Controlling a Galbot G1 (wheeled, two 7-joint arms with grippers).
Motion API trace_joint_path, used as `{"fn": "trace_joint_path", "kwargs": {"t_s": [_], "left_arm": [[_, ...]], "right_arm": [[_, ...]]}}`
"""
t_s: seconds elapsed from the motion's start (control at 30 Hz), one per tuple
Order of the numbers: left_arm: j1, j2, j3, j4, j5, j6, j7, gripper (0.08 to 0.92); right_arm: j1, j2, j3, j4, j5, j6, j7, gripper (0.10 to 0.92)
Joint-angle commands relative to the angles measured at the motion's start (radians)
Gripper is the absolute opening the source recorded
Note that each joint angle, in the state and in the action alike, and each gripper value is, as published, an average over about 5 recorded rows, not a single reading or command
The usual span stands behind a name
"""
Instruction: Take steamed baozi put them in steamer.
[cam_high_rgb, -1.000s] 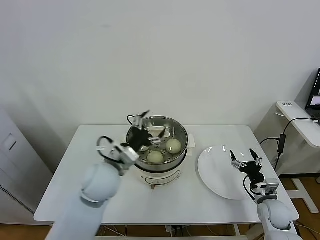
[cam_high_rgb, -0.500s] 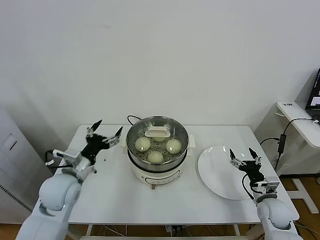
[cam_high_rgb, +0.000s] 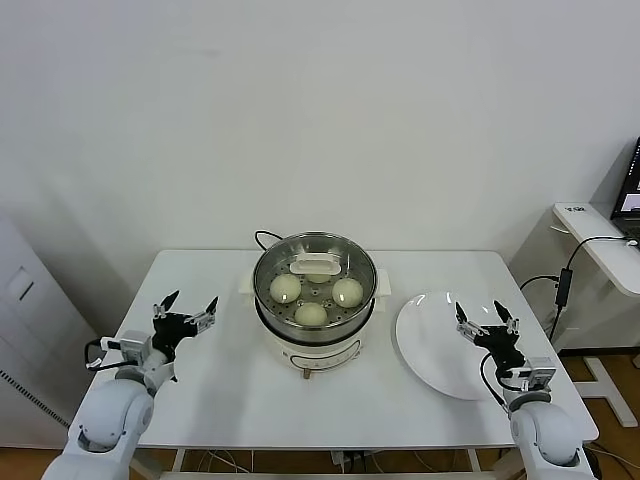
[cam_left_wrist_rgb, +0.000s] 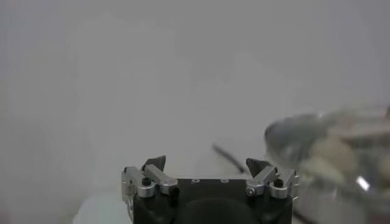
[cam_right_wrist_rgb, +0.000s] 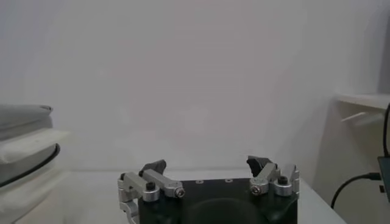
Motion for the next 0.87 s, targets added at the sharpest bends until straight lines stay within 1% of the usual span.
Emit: {"fn": "trace_joint_path", "kwargs": {"t_s": [0.03,0.23,0.87], "left_arm": [[0.035,-0.022,0.002,0.058,0.002,-0.003,-0.038,0.823],[0.041,-0.022,-0.004,0.031,0.0,0.007,-0.04,0.823],[0.054,-0.031,0.003,-0.006,-0.003,0.027,-0.039,0.823]], "right_arm": [[-0.016,0.005,0.003,0.009,-0.003,-0.015,0.006,0.823],[-0.018,0.009,0.014,0.008,-0.028,-0.031,0.012,0.823],[-0.024,-0.001,0.008,-0.006,-0.029,-0.027,0.004,0.823]]}}
